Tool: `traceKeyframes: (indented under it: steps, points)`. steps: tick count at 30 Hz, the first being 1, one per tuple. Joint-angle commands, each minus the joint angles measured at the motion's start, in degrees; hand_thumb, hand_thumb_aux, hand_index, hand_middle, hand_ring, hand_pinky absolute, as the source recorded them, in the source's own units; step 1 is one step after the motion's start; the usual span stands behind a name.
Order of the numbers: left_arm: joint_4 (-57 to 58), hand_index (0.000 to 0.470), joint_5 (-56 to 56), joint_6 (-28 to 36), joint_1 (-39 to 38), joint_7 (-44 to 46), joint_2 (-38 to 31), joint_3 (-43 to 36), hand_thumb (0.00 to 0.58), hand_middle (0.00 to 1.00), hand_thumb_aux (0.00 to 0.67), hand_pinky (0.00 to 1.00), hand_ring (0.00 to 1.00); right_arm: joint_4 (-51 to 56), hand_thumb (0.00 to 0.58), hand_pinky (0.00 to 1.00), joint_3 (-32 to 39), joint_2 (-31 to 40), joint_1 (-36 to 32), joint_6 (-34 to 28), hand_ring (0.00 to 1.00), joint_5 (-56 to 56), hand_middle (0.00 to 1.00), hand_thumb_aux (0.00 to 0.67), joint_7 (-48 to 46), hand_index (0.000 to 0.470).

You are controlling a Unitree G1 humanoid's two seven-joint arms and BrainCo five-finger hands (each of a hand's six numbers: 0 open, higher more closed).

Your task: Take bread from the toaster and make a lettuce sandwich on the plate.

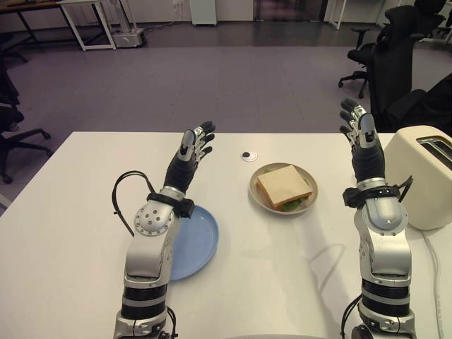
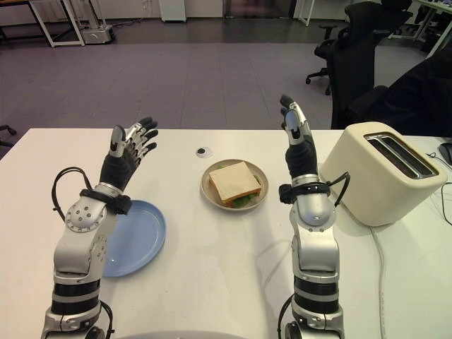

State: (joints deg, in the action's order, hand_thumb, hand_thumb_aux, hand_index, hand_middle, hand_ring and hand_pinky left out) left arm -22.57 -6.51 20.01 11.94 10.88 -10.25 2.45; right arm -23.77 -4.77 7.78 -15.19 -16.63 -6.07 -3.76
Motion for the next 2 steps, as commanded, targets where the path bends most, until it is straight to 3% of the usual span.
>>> traceKeyframes:
  steps: [1, 2]
  points:
    - [-0.43, 0.000, 0.83, 0.13, -0.42, -0.48, -0.75, 0.16, 0.000, 0.00, 0.000, 0.00, 0.00, 1.73, 0.000, 0.00, -0.29, 0.15, -1.65, 0.51, 0.00, 1.22, 0.00, 0.000, 0.00, 0.000]
    - [-0.40, 0.000, 0.96, 0.11, -0.38, -0.55, -0.68, 0.17, 0.000, 0.00, 0.000, 0.00, 0.00, 2.07, 0.000, 0.00, -0.29, 0.26, -1.82, 0.66, 0.00, 1.36, 0.00, 0.000, -0.06, 0.000]
